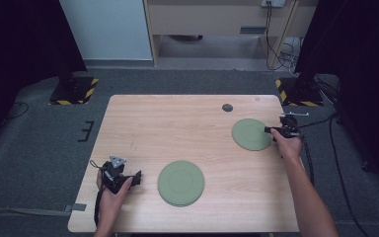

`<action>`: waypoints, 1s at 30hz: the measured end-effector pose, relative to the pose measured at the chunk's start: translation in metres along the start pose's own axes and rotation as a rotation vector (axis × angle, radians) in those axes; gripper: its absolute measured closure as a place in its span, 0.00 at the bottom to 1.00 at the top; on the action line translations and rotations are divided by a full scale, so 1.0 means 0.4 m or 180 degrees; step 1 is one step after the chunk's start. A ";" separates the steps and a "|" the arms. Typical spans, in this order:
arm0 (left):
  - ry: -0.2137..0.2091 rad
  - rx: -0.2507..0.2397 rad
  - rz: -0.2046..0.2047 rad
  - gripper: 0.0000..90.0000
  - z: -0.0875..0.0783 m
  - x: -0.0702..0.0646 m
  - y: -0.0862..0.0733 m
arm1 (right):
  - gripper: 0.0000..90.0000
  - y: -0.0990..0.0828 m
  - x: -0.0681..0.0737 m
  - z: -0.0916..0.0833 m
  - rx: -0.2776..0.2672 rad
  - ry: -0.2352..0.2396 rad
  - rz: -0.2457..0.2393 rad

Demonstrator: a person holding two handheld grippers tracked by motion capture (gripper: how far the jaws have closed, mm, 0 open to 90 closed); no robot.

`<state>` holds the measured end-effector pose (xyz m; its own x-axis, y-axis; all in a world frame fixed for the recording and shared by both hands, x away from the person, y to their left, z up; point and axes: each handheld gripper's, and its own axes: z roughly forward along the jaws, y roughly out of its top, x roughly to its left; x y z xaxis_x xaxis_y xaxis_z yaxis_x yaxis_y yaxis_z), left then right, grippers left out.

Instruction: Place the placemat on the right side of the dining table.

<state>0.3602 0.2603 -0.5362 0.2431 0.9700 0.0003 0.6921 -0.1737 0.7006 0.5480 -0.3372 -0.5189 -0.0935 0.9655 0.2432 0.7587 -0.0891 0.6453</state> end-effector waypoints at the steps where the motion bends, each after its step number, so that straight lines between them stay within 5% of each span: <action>1: -0.0001 0.0001 0.0001 0.01 0.000 0.000 0.000 | 0.47 0.001 0.001 0.000 -0.0007 0.0002 0.0004; 6: -0.0002 0.0001 0.0001 0.01 0.000 0.000 0.000 | 0.35 0.007 0.010 0.004 0.0003 0.0099 0.0147; 13: -0.0007 0.0007 0.0007 0.01 0.001 0.000 0.000 | 0.24 0.016 0.027 0.001 -0.0079 0.0180 0.0142; 21: -0.0015 0.0013 0.0016 0.00 0.002 -0.001 0.001 | 0.13 0.025 0.074 -0.011 -0.0094 0.0361 -0.0045; 30: -0.0014 0.0015 0.0021 0.00 0.002 0.000 0.001 | 0.13 0.024 0.135 -0.032 -0.0136 0.0391 -0.0272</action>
<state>0.3609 0.2600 -0.5364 0.2506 0.9681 0.0016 0.6937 -0.1808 0.6972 0.5421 -0.2891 -0.4901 -0.2367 0.9330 0.2712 0.7167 -0.0208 0.6971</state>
